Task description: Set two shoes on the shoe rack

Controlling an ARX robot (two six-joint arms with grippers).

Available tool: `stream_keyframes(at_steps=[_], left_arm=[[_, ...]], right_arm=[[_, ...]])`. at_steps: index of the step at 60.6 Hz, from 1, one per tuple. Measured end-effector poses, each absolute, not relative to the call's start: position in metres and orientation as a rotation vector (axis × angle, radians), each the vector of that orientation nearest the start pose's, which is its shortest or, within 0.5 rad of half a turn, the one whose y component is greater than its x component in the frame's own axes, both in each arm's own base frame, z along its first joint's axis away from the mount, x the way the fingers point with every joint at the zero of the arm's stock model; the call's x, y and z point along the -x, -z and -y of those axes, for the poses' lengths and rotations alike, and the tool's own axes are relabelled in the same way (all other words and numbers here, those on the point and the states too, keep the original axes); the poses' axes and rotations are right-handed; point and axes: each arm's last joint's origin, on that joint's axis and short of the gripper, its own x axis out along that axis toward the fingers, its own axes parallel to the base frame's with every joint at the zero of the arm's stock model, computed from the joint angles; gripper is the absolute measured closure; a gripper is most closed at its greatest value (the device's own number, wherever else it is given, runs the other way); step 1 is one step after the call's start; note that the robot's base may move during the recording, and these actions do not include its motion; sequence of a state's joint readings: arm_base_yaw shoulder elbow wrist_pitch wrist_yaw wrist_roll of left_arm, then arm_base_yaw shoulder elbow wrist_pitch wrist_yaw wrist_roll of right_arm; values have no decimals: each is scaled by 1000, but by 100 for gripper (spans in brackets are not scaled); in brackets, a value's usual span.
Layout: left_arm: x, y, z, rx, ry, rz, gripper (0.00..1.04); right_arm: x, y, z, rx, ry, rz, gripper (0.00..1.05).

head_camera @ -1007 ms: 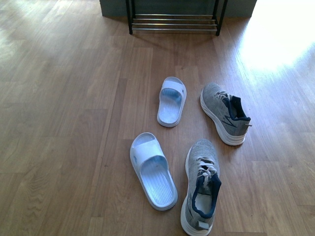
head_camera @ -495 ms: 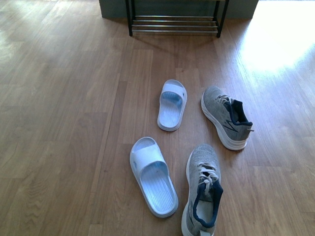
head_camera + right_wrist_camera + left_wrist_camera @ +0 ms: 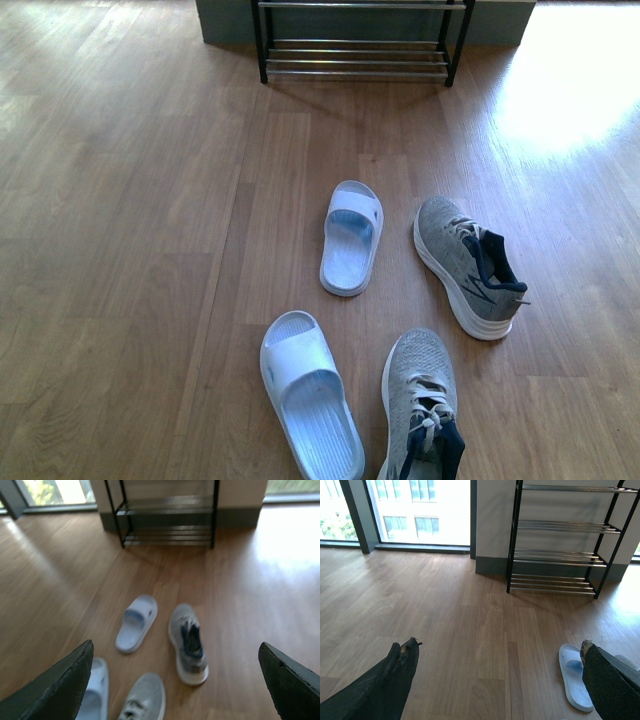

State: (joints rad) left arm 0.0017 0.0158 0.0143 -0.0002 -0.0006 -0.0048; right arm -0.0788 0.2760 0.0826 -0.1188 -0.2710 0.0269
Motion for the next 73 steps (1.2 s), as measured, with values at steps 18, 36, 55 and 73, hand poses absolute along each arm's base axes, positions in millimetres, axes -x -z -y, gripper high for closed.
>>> stream_keyframes(at_steps=[18, 36, 55, 73], left_arm=[[-98, -167, 0, 5, -2, -2, 9], [-98, -167, 0, 4, -2, -2, 9], [-98, -167, 0, 4, -2, -2, 9], [-98, -167, 0, 5, -2, -2, 9]], right_arm=[[-175, -106, -4, -4, -161, -684, 9], [-220, 57, -26, 16, -119, -1275, 9], [-227, 82, -43, -193, -58, -1382, 9], [-255, 99, -57, -288, -17, -1391, 9]])
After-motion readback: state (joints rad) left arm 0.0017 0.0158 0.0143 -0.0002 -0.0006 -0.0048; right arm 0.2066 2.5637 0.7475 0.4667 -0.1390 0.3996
